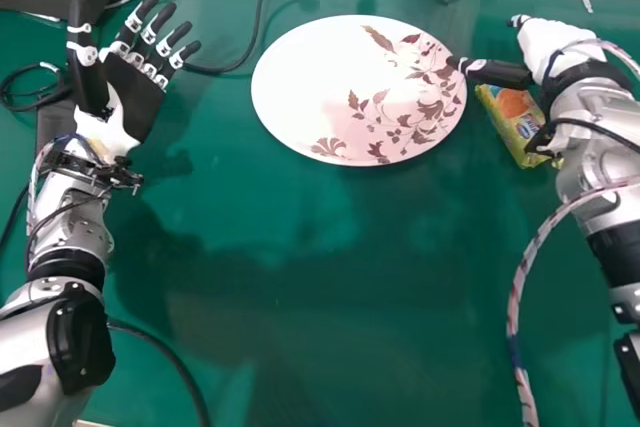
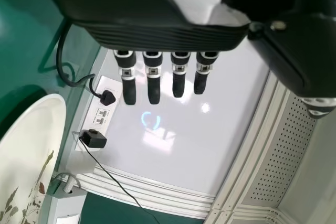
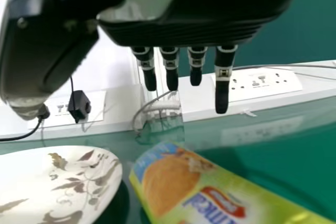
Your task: Pick up biscuit and place it in the plate
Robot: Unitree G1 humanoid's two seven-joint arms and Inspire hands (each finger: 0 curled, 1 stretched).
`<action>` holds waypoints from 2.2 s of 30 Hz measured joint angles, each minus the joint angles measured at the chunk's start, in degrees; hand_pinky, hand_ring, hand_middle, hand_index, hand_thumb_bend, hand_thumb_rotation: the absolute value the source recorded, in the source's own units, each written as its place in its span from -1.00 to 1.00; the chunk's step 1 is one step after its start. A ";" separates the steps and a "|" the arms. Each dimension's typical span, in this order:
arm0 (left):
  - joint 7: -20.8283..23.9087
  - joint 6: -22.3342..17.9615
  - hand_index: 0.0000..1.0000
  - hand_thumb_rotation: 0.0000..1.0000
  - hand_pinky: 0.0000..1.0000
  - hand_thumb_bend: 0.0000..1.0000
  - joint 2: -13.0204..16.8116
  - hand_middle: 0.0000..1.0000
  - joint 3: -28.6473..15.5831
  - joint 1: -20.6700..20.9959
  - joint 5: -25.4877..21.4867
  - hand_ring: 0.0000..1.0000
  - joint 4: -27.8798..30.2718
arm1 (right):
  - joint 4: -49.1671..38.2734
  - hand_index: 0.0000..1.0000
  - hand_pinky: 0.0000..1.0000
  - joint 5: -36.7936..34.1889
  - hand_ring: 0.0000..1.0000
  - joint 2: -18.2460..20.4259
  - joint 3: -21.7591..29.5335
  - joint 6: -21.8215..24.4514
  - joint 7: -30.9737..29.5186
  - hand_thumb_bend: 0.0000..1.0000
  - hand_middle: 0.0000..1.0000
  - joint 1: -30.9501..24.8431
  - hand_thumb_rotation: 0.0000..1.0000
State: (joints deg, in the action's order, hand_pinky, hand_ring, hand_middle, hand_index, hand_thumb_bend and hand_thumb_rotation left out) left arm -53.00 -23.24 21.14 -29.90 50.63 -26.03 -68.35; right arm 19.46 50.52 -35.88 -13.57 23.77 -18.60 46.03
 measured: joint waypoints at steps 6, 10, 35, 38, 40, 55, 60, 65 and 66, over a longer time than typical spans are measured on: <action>-0.16 0.02 1.00 0.25 0.74 0.94 0.19 0.98 -0.01 0.09 0.04 0.83 -0.24 | -5.49 1.00 0.46 0.45 0.87 -0.51 0.01 2.32 -0.23 1.00 1.00 -3.76 0.00; -0.26 0.14 1.00 0.28 0.75 0.94 0.25 0.97 -0.01 0.11 0.06 0.83 -0.49 | -9.73 1.00 0.45 1.01 0.85 -0.62 0.05 3.82 -0.24 1.00 1.00 -6.81 -0.02; -0.54 0.63 0.96 0.16 0.60 0.95 0.31 0.93 -0.30 0.15 -0.04 0.79 -0.72 | -17.20 1.00 0.43 4.66 0.84 -0.10 -0.13 9.83 -0.55 1.00 1.00 -13.94 -0.04; -0.87 0.91 0.97 0.15 0.67 0.97 0.41 0.94 -0.46 0.16 -0.07 0.79 -0.77 | -17.36 0.99 0.44 6.44 0.84 0.51 -0.33 11.72 -0.11 1.00 1.00 -14.61 -0.05; -1.05 0.95 0.98 0.11 0.65 0.98 0.55 0.93 -0.47 0.17 -0.06 0.77 -0.88 | -17.37 1.00 0.44 7.22 0.83 0.98 -0.41 12.75 0.41 1.00 1.00 -15.22 -0.05; -1.75 1.04 0.98 0.05 0.61 1.00 0.99 0.93 -0.86 0.40 -0.07 0.80 -1.52 | -16.73 1.00 0.44 8.30 0.84 1.84 -0.14 14.55 2.86 1.00 1.00 -18.09 -0.05; -2.14 1.33 0.99 0.05 0.57 1.00 1.00 0.93 -0.91 0.57 -0.07 0.79 -1.52 | -16.73 1.00 0.45 8.30 0.85 1.88 -0.18 14.41 2.86 1.00 1.00 -18.27 -0.06; -2.14 1.34 0.98 0.02 0.57 1.00 1.01 0.92 -0.94 0.57 -0.07 0.78 -1.52 | -16.62 0.99 0.43 8.30 0.83 1.91 -0.35 13.72 3.05 1.00 1.00 -18.27 -0.05; -2.16 1.34 0.98 0.01 0.57 1.00 1.00 0.92 -0.94 0.57 -0.07 0.78 -1.52 | -16.48 0.99 0.43 8.30 0.83 1.91 -0.36 13.42 3.17 1.00 1.00 -18.27 -0.05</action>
State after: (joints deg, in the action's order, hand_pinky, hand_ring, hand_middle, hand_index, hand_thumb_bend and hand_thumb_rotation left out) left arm -55.16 -21.90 22.14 -30.84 51.20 -26.10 -69.88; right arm 2.99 58.82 -33.97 -13.93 37.20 -15.43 27.76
